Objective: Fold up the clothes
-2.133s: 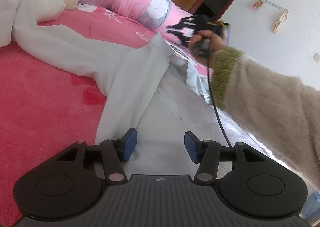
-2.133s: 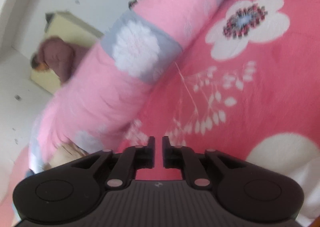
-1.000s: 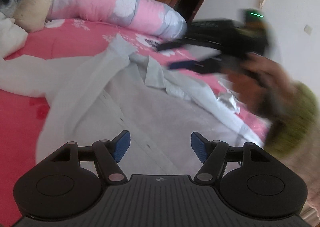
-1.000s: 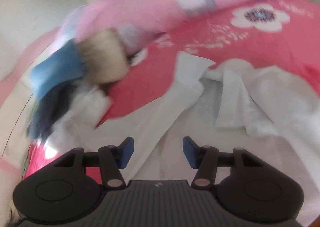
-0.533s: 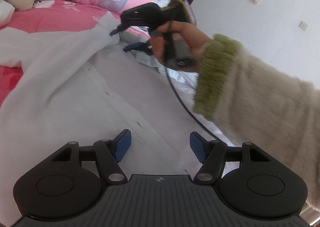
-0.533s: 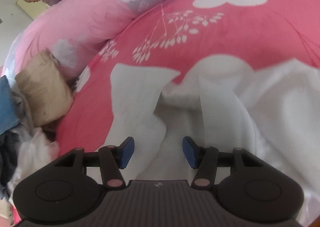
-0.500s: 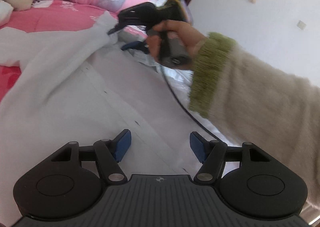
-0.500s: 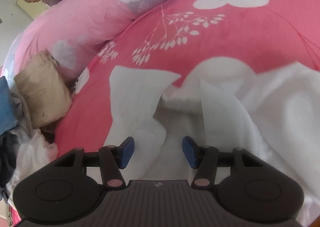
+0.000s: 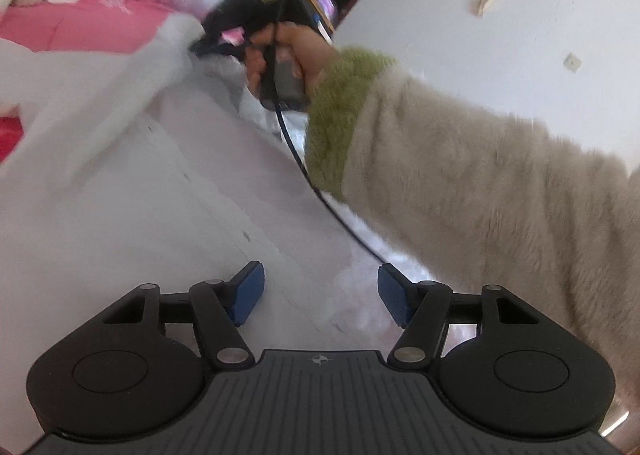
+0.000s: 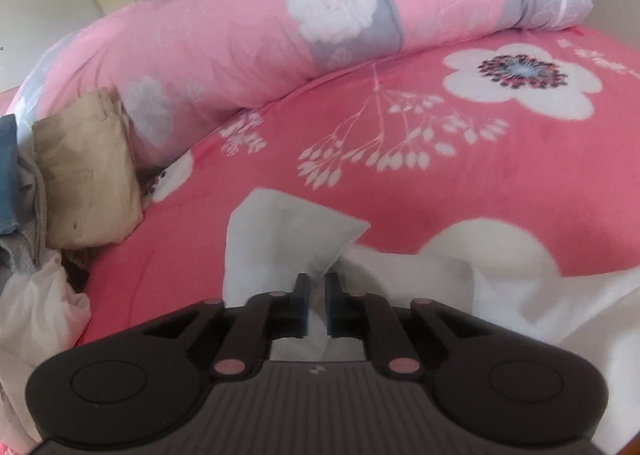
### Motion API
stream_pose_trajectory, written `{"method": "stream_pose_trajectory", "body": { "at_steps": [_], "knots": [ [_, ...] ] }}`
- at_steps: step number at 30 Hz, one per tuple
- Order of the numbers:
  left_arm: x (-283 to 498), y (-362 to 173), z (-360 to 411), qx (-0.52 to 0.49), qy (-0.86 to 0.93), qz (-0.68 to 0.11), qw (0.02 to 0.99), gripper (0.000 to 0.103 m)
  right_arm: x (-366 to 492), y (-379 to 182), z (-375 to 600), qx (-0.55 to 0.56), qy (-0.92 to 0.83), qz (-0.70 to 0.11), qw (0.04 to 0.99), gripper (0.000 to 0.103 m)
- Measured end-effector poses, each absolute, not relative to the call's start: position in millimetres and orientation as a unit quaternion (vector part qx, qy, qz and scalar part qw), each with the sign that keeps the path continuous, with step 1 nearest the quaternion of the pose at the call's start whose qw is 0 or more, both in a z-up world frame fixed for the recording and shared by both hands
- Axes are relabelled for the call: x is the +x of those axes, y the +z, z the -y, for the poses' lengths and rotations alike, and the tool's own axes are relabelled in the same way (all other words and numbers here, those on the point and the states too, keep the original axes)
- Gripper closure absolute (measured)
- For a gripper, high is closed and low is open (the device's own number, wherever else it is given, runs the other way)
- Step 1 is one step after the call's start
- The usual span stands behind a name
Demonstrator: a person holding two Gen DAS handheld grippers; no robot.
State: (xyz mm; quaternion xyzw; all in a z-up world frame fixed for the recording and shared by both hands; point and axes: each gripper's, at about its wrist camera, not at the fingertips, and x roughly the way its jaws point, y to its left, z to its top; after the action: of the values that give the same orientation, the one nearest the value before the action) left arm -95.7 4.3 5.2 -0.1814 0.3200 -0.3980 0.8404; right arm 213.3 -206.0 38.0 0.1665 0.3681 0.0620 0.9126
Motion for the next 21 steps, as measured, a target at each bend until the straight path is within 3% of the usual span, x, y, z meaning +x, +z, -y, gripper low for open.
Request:
{"method": "stream_pose_trajectory", "body": {
  "at_steps": [1, 3, 8, 13, 21],
  "knots": [
    [-93, 6, -8, -0.188, -0.392, -0.311, 0.845, 0.04, 209, 42, 210, 0.174, 0.062, -0.365, 0.912, 0.072],
    [-91, 12, -18, -0.201, -0.377, -0.294, 0.855, 0.04, 190, 53, 223, 0.195, 0.081, -0.348, 0.914, 0.063],
    [-93, 21, -40, -0.208, -0.328, -0.263, 0.883, 0.04, 130, 77, 222, 0.133, 0.161, -0.38, 0.901, 0.063],
    [-90, 25, -50, -0.202, -0.278, -0.249, 0.906, 0.04, 74, 64, 179, 0.047, 0.236, -0.439, 0.866, 0.065],
    [-85, 24, -53, -0.177, -0.235, -0.251, 0.922, 0.04, 58, 42, 132, -0.047, 0.254, -0.447, 0.857, 0.067]
  ]
}}
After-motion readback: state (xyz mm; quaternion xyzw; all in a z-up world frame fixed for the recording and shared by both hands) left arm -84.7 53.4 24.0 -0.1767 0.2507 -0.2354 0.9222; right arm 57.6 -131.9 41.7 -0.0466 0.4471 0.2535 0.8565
